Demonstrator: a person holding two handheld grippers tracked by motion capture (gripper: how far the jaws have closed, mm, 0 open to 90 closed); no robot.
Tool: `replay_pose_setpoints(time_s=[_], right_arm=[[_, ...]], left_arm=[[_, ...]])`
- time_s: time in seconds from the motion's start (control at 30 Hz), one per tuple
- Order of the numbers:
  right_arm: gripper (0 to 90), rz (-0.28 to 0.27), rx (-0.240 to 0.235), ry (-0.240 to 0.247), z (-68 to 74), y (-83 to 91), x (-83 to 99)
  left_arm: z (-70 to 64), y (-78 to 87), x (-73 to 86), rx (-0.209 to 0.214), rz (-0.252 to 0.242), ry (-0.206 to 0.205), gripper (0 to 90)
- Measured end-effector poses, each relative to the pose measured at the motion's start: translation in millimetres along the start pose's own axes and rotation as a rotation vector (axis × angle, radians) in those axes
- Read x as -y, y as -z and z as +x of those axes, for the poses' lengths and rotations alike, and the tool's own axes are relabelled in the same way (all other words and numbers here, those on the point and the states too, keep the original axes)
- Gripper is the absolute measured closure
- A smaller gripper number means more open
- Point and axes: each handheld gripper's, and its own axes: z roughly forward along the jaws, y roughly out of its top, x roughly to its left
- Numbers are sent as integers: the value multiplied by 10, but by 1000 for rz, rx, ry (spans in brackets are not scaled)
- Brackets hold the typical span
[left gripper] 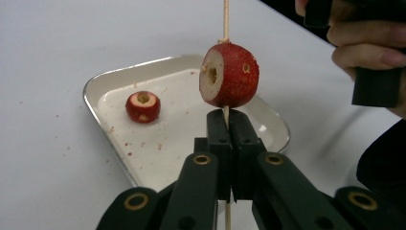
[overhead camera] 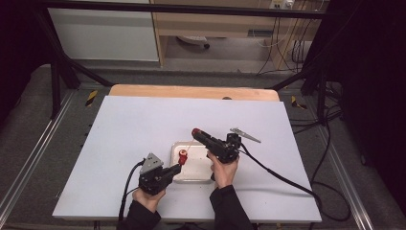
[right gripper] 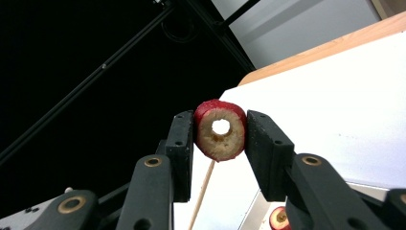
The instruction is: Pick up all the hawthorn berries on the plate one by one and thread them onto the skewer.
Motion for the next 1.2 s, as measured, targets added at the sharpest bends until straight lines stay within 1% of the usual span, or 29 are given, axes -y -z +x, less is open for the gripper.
replay_pose_setpoints(time_s=[0.07, 0.13, 0.2, 0.27, 0.3, 0.33, 0.4, 0.47, 0.53, 0.63, 0.7, 0.73, 0.83, 0.9, 0.97, 1.03, 1.1, 1.17, 1.2], right_arm=[[643, 6, -2, 7, 4, 1, 14], [643, 2, -2, 16, 12, 2, 48], [644, -6, -2, 24, 12, -1, 72], [643, -15, -8, 20, 18, -3, 89], [643, -17, -12, 20, 16, -6, 96], [644, -16, -15, 18, 15, -8, 103], [643, -4, -25, 14, 16, -6, 114], [643, 5, -30, 20, 23, 1, 126], [643, 21, -39, 17, 33, 8, 146], [643, 31, -41, 24, 48, 20, 166], [643, 44, -38, 15, 56, 27, 170], [644, 40, -36, 26, 55, 26, 176], [644, 54, -35, 25, 62, 30, 199], [644, 72, -41, 14, 58, 19, 245], [644, 73, -38, 25, 61, 20, 276], [644, 84, -40, 20, 62, 19, 286], [643, 94, -40, 15, 60, 15, 315], [643, 92, -32, 30, 68, 21, 322], [642, 95, -30, 28, 69, 22, 323]], left_arm=[[-23, -9, -13, 3, -6, -6, 889], [-56, -27, -4, -1, -1, -5, 889], [-68, -30, 10, -17, -12, 7, 889], [-73, -30, 16, -16, -28, 36, 888], [-85, -36, 19, -5, -30, 51, 888], [-93, -41, 19, -11, -35, 45, 888], [-118, -55, 22, -11, -38, 54, 888], [-110, -60, 10, -21, -44, 45, 888], [-100, -65, -8, -20, -43, 47, 888], [-94, -81, -11, -19, -39, 40, 888], [-89, -92, -14, -18, -36, 38, 888], [-88, -94, -17, -14, -36, 40, 888], [-86, -91, -29, -12, -48, 39, 889], [-75, -101, -50, -15, -36, 39, 888], [-66, -108, -46, -14, -38, 37, 889], [-61, -114, -51, -17, -39, 34, 888], [-52, -127, -58, -12, -25, 33, 888], [-53, -132, -50, -13, -27, 27, 888], [-55, -135, -49, -13, -22, 27, 888]])
